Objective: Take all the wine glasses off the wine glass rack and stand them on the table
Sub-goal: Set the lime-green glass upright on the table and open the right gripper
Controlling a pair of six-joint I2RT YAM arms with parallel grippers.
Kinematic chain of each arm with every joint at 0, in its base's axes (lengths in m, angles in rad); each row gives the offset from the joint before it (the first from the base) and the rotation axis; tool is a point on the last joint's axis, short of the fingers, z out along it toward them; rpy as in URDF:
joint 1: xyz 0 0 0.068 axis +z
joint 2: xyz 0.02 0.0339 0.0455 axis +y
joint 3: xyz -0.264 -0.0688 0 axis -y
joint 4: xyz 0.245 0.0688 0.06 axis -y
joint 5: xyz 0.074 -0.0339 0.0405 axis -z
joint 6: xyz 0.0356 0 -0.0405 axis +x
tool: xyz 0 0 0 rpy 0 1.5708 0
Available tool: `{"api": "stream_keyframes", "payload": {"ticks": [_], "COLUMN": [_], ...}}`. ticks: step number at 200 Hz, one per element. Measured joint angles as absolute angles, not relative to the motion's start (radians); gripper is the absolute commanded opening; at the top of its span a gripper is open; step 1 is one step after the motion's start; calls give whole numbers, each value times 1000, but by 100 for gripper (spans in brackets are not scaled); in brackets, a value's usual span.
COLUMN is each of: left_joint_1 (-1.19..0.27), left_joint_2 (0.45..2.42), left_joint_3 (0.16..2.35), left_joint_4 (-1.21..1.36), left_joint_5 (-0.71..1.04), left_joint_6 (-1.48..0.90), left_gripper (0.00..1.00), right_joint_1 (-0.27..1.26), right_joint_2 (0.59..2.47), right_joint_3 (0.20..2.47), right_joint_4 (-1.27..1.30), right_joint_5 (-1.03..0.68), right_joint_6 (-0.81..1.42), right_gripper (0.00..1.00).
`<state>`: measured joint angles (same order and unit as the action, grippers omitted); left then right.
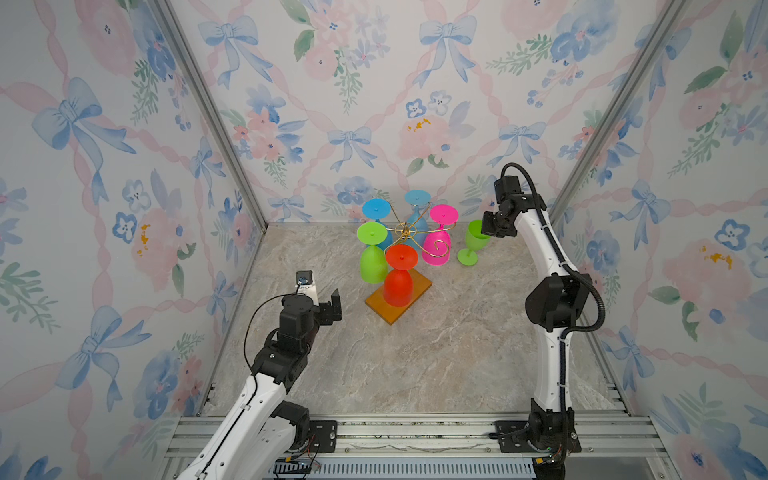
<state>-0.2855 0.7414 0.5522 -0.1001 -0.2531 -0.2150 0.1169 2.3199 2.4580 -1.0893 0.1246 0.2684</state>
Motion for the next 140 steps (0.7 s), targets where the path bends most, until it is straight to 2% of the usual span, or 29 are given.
{"api": "stream_keyframes", "payload": {"ticks": [80, 126, 140], "left_joint_1": [-258, -258, -258], "left_joint_2": [743, 743, 743], "left_joint_3": [552, 552, 552], "left_joint_4": [-75, -64, -57], "left_joint_5": [-193, -165, -159], "left_joint_6": [-215, -215, -215], "left_gripper": [98, 98, 98], "right_joint_1": [117, 117, 117], "right_joint_2": [2345, 2358, 2361], "right_joint_3": [2477, 2495, 2502], "right_joint_4": [-1093, -1089, -1090], "right_joint_5": [101, 83, 78], "right_joint_6": [269, 269, 270], "right_gripper": [0, 11, 12]}}
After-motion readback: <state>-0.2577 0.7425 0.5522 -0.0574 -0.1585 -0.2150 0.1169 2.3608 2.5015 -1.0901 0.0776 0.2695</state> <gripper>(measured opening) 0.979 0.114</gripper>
